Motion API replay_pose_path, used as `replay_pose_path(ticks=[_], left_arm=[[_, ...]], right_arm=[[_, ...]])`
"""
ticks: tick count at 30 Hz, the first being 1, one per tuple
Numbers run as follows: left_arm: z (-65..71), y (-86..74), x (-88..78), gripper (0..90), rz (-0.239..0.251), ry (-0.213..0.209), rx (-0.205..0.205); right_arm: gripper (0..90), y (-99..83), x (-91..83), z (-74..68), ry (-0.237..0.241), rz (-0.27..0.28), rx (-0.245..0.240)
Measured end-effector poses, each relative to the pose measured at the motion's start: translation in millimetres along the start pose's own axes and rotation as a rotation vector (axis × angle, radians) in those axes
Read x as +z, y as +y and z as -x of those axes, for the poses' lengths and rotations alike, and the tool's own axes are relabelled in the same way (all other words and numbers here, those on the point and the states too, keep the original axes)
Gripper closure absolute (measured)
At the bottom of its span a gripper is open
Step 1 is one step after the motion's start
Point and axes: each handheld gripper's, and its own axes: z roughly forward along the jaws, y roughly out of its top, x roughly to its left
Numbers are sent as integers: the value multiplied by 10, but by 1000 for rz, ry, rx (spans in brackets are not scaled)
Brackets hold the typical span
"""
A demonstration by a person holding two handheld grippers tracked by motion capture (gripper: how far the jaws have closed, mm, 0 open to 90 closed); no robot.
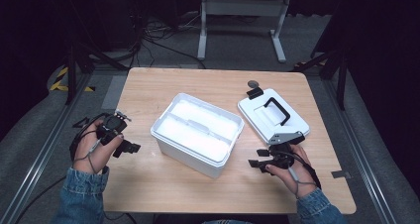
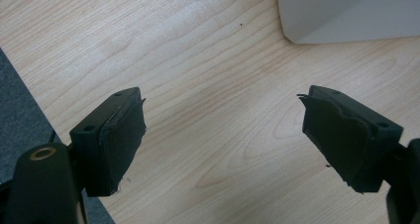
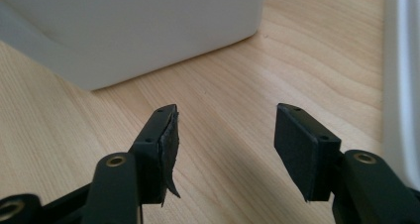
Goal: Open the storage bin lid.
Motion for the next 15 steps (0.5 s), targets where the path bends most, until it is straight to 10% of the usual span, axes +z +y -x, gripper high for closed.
replay_pose_path(ticks=[15], left_arm=[[18, 6, 14, 173, 6, 28, 21]], right_arm=[[433, -115, 205, -67, -42, -23, -60]])
